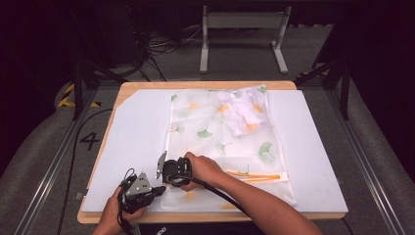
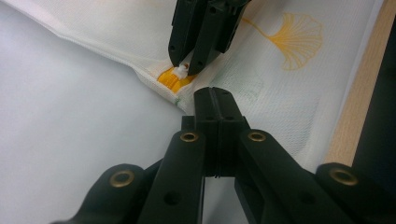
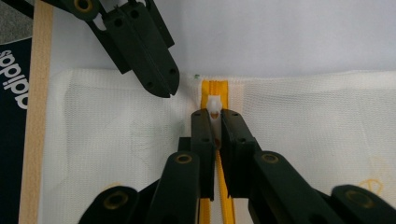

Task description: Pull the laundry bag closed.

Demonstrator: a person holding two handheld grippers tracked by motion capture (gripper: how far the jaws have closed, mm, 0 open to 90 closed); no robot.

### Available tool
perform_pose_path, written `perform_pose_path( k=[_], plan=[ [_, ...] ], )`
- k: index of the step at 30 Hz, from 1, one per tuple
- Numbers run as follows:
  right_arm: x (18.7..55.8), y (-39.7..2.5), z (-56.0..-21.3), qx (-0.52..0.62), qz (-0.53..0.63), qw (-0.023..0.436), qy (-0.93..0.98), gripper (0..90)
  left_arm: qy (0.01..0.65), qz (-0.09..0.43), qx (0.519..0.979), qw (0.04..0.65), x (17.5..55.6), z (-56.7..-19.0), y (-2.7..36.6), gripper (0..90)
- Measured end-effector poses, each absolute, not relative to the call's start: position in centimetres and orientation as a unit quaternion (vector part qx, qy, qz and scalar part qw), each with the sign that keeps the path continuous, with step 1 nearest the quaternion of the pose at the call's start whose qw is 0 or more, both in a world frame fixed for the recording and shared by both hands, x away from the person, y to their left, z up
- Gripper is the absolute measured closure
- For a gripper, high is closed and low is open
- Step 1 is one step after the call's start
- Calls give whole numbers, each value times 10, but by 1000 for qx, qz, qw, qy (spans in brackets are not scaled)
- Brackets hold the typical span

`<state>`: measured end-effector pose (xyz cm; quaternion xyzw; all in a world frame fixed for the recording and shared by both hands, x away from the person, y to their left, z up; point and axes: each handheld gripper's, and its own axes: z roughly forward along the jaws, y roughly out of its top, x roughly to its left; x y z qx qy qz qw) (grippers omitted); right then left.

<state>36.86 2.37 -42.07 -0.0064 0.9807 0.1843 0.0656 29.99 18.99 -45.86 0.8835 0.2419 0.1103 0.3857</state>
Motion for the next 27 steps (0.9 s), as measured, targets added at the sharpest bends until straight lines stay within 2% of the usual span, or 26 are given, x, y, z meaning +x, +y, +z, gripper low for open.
perform_pose_path(
  k=[11,15,18,25,27],
  plan=[
    [367,19,-421,-1,191,65,979,843,246,109,877,397,299,-460,192,900],
    [367,17,-422,3,202,68,977,842,271,103,853,434,303,-458,202,900],
    [367,15,-423,9,213,64,975,842,267,105,847,447,305,-454,200,900],
    [367,15,-424,5,221,67,973,842,263,112,855,432,310,-456,191,900],
    [367,15,-424,7,223,68,972,842,250,117,874,399,310,-460,184,900]
  ],
)
